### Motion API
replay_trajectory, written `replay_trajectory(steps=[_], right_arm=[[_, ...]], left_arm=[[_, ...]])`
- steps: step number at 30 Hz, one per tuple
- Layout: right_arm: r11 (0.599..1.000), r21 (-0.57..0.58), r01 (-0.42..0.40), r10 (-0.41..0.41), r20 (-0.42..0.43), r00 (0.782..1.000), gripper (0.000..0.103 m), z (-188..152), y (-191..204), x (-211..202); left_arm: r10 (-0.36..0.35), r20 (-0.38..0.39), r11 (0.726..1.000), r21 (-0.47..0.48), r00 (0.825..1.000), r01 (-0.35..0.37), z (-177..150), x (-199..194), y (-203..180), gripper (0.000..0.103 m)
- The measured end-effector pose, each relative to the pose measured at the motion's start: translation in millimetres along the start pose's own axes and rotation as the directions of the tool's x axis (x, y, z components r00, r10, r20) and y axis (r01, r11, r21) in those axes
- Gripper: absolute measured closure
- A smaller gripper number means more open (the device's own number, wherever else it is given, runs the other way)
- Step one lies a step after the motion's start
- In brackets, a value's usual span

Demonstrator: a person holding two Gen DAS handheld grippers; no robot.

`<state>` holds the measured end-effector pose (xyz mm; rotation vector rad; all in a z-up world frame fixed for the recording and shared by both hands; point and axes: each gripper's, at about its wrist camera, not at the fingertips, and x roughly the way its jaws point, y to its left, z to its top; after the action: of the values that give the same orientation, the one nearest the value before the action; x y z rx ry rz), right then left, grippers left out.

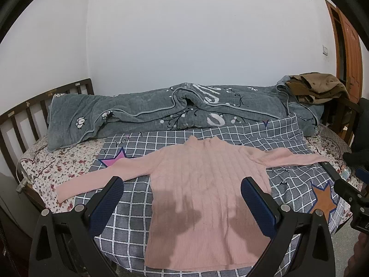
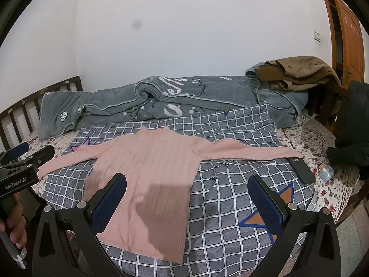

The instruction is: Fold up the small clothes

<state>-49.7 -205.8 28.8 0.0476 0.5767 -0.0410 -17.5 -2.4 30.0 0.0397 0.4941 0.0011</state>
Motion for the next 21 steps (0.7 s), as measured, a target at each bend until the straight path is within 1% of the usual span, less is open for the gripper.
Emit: replay_trajectory(steps=[5,10,13,15,19,21], right_arm=[[1.000,-0.011,0.014,-0.014,0.007,1.000,0.000,0,2,-1],[1.000,-0.017,0.022,-0.022,0.013,1.000,0.000,0,4,-1],[0.999,-0.030,0.035,-0.035,0.013,0.999,0.000,0,8,1],[0.998,-0.040,0.043,-0.043,0.013,0.999,0.000,0,11,3],[0.997,-0.054,0.055,-0.054,0.012,0.998,0.000,-1,18,9],[0.996,-0.064,0.064,-0.063,0.014,0.998,0.000,-2,22,13]], left_arm=[[0.009,0.008,1.000,-0.007,1.000,-0.009,1,1,1,0.000],[-0.005,0.013,1.000,-0.020,1.000,0.005,0,5,8,0.000],[-0.005,0.003,0.999,-0.036,1.000,0.006,-1,9,12,0.000],[0.006,-0.006,0.999,-0.045,1.000,-0.007,-2,14,15,0.000],[0.003,-0.027,0.998,-0.067,1.000,-0.005,-10,28,30,0.000],[0.016,-0.043,0.996,-0.085,0.999,-0.019,-17,38,41,0.000]])
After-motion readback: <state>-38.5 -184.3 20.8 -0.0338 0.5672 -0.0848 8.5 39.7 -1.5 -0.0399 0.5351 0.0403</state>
